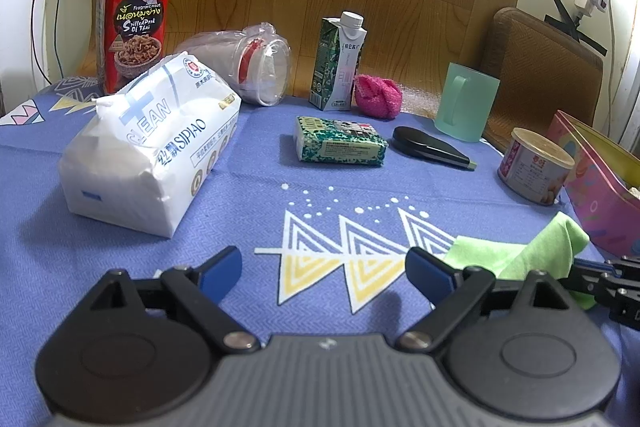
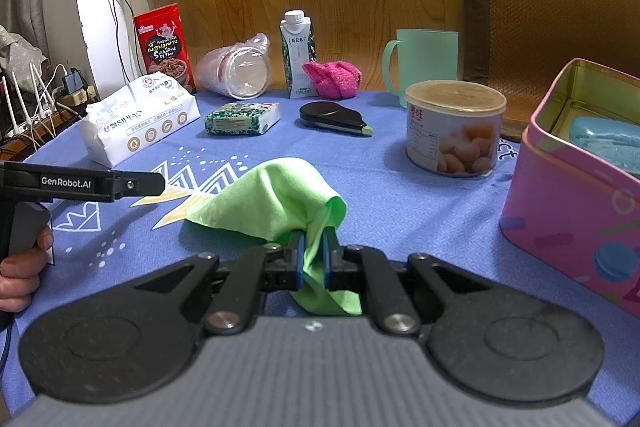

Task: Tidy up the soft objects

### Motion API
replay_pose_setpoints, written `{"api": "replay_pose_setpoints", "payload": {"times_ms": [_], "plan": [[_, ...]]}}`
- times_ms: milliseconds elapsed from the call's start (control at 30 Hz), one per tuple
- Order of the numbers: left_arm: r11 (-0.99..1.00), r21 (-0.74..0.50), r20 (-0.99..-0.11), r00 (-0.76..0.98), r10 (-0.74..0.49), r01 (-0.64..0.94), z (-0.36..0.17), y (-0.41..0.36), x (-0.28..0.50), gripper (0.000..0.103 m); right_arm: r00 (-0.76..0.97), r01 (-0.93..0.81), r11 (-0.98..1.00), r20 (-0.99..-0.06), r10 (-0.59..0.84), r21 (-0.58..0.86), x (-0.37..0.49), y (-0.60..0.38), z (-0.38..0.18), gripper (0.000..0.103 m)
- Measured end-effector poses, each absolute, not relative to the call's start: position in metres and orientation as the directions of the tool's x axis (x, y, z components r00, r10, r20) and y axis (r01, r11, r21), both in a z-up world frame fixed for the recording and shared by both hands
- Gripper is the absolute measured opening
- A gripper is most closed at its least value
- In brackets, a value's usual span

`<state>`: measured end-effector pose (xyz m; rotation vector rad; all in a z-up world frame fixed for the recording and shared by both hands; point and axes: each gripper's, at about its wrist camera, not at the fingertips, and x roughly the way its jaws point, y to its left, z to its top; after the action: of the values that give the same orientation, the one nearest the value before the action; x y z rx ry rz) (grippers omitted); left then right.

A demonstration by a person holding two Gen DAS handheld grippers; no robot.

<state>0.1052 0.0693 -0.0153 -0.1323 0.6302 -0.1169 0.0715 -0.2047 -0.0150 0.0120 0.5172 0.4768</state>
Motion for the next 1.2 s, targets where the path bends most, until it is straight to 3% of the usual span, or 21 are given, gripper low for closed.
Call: {"api": "replay_pose_setpoints", "payload": {"times_ms": [267, 467, 600, 700, 767, 833, 867, 1000, 1200], "plan": [[0.970, -0.213, -0.587, 0.778, -0.222, 0.115, -0.010, 0.067, 0.100, 0.099, 0.768, -0.422, 0.898, -0.479, 0.425, 0.122, 0.069, -0.206, -0.017, 0.012], [0.878, -0.414, -0.573, 0.681, -0.456, 0.240, 0.001, 0.054, 0.086, 0.099, 0.773, -0.417, 0.901, -0.475, 0.420, 0.118, 0.048, -0.208, -0.018, 0.011], [0.837, -0.447, -0.577, 0.613, -0.539, 0.315, 0.007, 0.023, 0.087, 0.094, 0.771, -0.415, 0.896, -0.463, 0.437, 0.155, 0.038, -0.213, -0.019, 0.011], [0.818, -0.452, -0.615, 0.540, -0.574, 0.354, 0.001, -0.006, 0.094, 0.084, 0.771, -0.419, 0.891, -0.449, 0.451, 0.175, 0.031, -0.217, -0.019, 0.010], [0.818, -0.431, -0.630, 0.523, -0.574, 0.380, 0.000, -0.024, 0.096, 0.067, 0.767, -0.430, 0.884, -0.443, 0.465, 0.182, 0.026, -0.219, -0.020, 0.010], [0.798, -0.438, -0.633, 0.488, -0.601, 0.415, 0.001, -0.039, 0.099, 0.041, 0.765, -0.447, 0.876, -0.429, 0.480, 0.183, 0.020, -0.221, -0.020, 0.009], [0.781, -0.457, -0.626, 0.469, -0.623, 0.427, 0.004, -0.045, 0.100, 0.034, 0.768, -0.449, 0.875, -0.424, 0.480, 0.179, 0.017, -0.222, -0.019, 0.010], [0.749, -0.416, -0.596, 0.467, -0.653, 0.515, 0.030, -0.079, 0.100, 0.033, 0.822, -0.394, 0.902, -0.371, 0.431, 0.176, 0.010, -0.242, -0.012, 0.010], [0.661, -0.330, -0.516, 0.457, -0.724, 0.675, 0.088, -0.145, 0.105, 0.033, 0.929, -0.270, 0.946, -0.211, 0.305, 0.177, -0.004, -0.288, 0.018, 0.010]]}}
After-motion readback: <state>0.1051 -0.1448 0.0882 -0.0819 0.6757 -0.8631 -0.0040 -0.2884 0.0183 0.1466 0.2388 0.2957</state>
